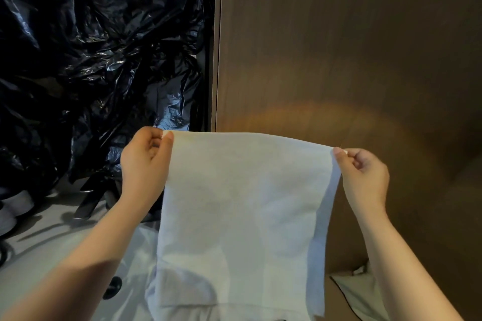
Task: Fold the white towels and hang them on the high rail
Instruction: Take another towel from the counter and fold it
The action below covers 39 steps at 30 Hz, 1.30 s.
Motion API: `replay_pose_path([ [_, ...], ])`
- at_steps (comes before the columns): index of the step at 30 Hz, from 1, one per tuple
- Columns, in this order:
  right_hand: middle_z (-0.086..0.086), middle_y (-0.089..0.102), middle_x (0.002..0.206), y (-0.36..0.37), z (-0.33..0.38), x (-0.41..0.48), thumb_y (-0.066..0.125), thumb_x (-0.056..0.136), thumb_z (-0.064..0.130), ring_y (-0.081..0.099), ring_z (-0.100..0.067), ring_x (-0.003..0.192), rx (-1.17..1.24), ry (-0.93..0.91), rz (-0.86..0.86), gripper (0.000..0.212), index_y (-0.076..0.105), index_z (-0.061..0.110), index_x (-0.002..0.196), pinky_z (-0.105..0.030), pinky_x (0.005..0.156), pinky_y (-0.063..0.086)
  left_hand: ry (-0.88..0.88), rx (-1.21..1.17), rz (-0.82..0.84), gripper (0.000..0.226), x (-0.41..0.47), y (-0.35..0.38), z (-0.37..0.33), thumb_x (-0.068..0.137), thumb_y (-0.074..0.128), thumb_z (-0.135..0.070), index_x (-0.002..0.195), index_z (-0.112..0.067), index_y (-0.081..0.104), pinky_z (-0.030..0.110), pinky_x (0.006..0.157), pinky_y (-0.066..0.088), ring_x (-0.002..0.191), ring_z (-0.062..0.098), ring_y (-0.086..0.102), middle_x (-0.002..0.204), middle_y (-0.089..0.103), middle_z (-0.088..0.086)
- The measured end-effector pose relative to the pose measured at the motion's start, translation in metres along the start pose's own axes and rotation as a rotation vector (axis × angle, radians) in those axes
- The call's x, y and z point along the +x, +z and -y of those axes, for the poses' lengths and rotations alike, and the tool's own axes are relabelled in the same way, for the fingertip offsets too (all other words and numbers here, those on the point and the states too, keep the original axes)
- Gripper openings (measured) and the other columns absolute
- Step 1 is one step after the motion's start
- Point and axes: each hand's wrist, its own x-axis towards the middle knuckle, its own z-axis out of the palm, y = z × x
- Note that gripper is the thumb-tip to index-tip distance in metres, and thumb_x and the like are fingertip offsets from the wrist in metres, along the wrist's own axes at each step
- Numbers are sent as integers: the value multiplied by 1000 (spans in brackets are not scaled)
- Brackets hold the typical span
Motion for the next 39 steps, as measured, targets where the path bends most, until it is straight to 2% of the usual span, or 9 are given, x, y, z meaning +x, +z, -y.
replay_pose_path([
  [3, 9, 62, 67, -2, 16, -14, 66, 92, 29, 55, -5, 57, 113, -40, 41, 3, 67, 27, 93, -10, 48, 43, 4, -101, 18, 13, -15, -1, -18, 94, 58, -26, 85, -16, 60, 10, 52, 44, 55, -2, 56, 65, 62, -6],
  [6, 2, 59, 63, 1, 35, -28, 67, 91, 25, 50, -5, 50, 198, -56, 137, 13, 66, 27, 104, -12, 46, 41, -51, -209, 86, 13, -26, 2, -35, 94, 59, -24, 88, -13, 60, 14, 53, 52, 52, 4, 61, 68, 67, 1],
  [11, 6, 69, 72, 14, 70, -46, 67, 91, 20, 67, -11, 63, 335, -41, 300, 19, 67, 27, 108, -14, 56, 52, -70, -370, 242, 9, -39, 11, -63, 93, 61, -19, 87, -13, 62, 23, 56, 57, 60, 14, 70, 73, 71, 4],
  [16, 8, 72, 89, 23, 94, -57, 64, 93, 15, 71, -15, 77, 440, -52, 463, 16, 71, 24, 104, -18, 60, 56, -13, -403, 325, 8, -46, 17, -83, 92, 63, -18, 87, -12, 63, 35, 65, 61, 65, 16, 71, 78, 71, 5],
  [24, 0, 74, 88, 26, 105, -59, 68, 88, 16, 72, -14, 74, 488, -25, 594, 12, 72, 14, 99, -19, 66, 57, -15, -495, 396, 6, -58, 14, -86, 92, 61, -15, 88, -11, 64, 15, 60, 49, 65, 6, 66, 76, 71, -2],
  [29, -3, 75, 88, 27, 107, -57, 72, 78, 25, 73, -18, 79, 505, -18, 653, 23, 74, 15, 99, -22, 70, 58, -68, -562, 417, 8, -61, 13, -83, 93, 60, -15, 94, -11, 67, 15, 60, 50, 66, 8, 67, 79, 72, 2],
  [33, 1, 74, 99, 25, 110, -49, 70, 79, 22, 73, -18, 92, 480, -58, 850, 26, 74, 23, 105, -20, 75, 57, -113, -623, 381, 10, -57, 10, -78, 92, 60, -12, 93, -8, 69, 15, 56, 48, 61, 6, 62, 72, 70, 2],
  [36, -2, 75, 93, 29, 109, -45, 70, 83, 12, 74, -19, 84, 475, -98, 897, 24, 75, 24, 104, -21, 72, 57, -116, -640, 382, 10, -55, 10, -74, 92, 60, -11, 91, -7, 69, 11, 52, 44, 54, 2, 57, 66, 67, -3],
  [39, 3, 70, 75, 40, 110, -45, 76, 79, 21, 67, -12, 63, 399, -193, 807, 14, 77, 28, 92, -19, 60, 53, -121, -670, 406, 10, -56, 11, -75, 91, 59, -8, 90, -4, 68, 11, 51, 44, 52, 1, 58, 63, 66, -5],
])
